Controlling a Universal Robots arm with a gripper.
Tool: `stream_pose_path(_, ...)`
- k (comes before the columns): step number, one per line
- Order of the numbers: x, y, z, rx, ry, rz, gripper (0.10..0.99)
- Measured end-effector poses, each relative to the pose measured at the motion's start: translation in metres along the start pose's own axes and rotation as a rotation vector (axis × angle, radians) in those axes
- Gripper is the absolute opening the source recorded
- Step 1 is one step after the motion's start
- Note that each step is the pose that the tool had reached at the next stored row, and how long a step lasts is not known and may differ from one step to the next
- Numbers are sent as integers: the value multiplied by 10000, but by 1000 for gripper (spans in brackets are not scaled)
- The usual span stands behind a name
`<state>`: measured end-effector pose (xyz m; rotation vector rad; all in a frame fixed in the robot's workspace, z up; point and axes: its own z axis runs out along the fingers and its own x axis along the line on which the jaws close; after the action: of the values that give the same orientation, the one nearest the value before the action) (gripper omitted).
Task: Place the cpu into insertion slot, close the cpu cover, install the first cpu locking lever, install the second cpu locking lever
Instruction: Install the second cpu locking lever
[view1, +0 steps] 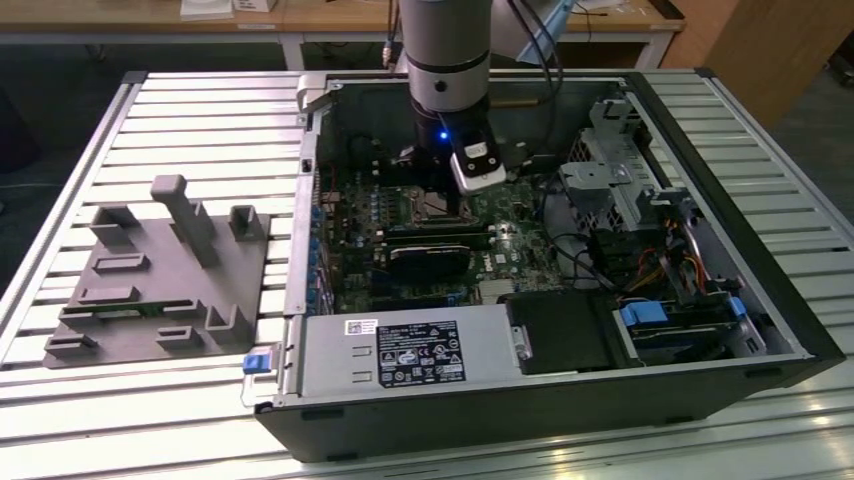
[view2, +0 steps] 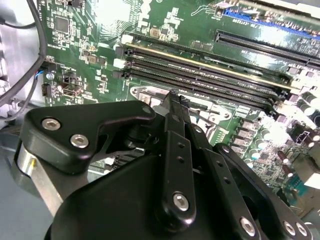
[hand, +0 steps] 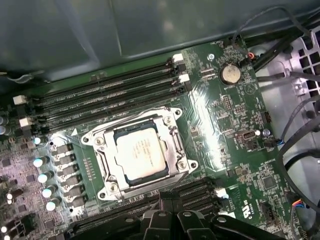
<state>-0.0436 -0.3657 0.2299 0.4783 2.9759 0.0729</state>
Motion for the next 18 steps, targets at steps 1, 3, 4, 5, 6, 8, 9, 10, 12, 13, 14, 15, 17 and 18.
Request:
stream_pose_path(1, 3, -6, 1, -6, 4, -50, 106)
stream_pose_path(3, 8, -14, 4, -21, 12, -175, 106)
stream_pose_path(4, 11, -17, 5, -28, 17, -243, 106)
stream_pose_path(5, 14, -21, 6, -37, 22, -316, 106)
stream_pose_path(6, 16, -25, 8, -46, 28, -398, 106)
stream_pose_path(8, 21, -31, 12, -66, 39, -557, 106)
stream_pose_path(9, 25, -33, 15, -76, 44, -636, 106)
stream_pose_path(10, 30, -36, 17, -86, 49, -716, 106)
stream_pose_path(12, 52, -44, 18, -96, 58, -848, 106)
stream_pose_path(13, 68, -49, 19, -99, 61, -908, 106)
stream_pose_path(14, 83, -54, 19, -103, 64, -958, 106)
stream_pose_path(15, 100, -60, 21, -109, 67, -1014, 106)
stream_pose_path(17, 134, -71, 21, -113, 72, -1110, 106)
stream_pose_path(18, 152, -77, 22, -115, 74, -1151, 106)
